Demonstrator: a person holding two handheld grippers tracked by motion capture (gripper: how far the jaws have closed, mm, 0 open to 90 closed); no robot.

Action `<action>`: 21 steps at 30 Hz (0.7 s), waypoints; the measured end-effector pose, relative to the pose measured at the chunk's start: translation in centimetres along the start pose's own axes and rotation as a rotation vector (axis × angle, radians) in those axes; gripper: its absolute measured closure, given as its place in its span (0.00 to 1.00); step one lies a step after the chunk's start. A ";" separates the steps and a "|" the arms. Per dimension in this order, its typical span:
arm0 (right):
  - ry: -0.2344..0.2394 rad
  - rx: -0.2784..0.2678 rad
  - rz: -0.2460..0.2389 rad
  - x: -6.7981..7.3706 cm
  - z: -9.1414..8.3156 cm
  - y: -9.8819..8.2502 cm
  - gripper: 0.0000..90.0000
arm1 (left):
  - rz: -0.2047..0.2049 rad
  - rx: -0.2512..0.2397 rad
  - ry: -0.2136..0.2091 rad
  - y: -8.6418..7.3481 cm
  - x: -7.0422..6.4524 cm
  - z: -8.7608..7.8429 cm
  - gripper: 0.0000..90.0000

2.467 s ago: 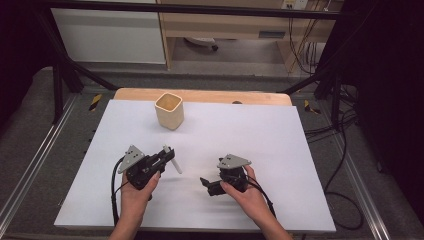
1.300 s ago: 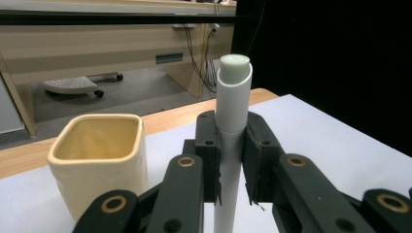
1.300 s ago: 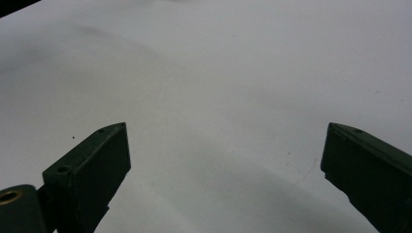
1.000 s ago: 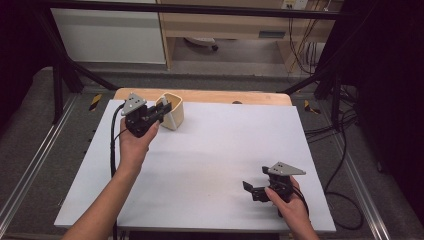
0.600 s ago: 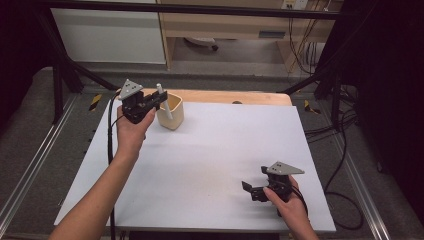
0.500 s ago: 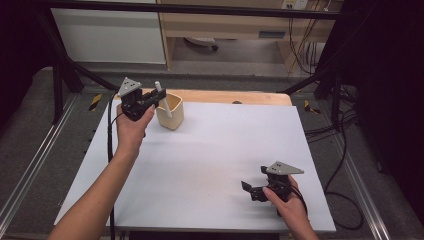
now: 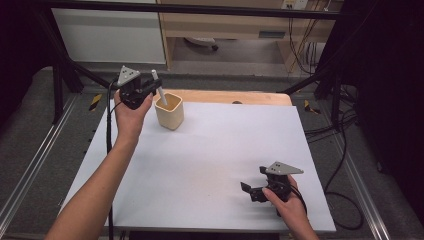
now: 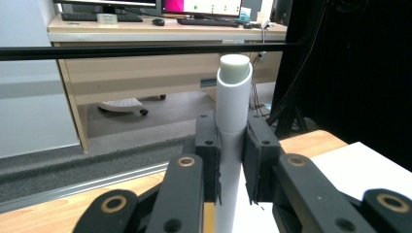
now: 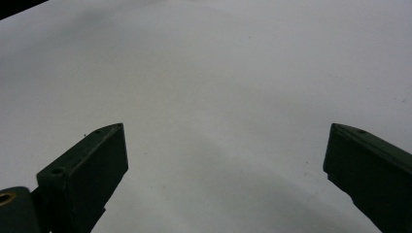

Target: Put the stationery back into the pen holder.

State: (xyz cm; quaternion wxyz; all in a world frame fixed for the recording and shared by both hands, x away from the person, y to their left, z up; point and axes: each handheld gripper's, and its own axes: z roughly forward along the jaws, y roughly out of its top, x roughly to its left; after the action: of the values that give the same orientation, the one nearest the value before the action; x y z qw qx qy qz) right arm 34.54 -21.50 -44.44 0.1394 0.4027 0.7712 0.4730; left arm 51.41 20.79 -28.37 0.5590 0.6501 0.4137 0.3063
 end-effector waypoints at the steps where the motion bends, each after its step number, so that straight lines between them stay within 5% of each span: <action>1: 0.002 -0.001 0.000 0.0 0.0 0.0 0.03 | 0.001 -0.001 -0.001 0.0 0.0 0.1 0.87; 17: 0.011 0.004 -0.007 0.0 0.1 0.0 0.03 | 0.033 0.001 0.019 1.0 0.0 1.4 0.87; 21: 0.013 0.006 -0.013 0.0 0.1 0.0 0.03 | 0.014 -0.008 0.020 0.9 0.3 1.8 0.87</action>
State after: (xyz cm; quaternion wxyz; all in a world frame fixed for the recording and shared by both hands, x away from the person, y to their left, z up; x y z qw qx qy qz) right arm 34.60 -21.47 -44.54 0.1359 0.3951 0.7760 0.4725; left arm 53.27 20.17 -27.85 0.5552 0.6475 0.4135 0.3185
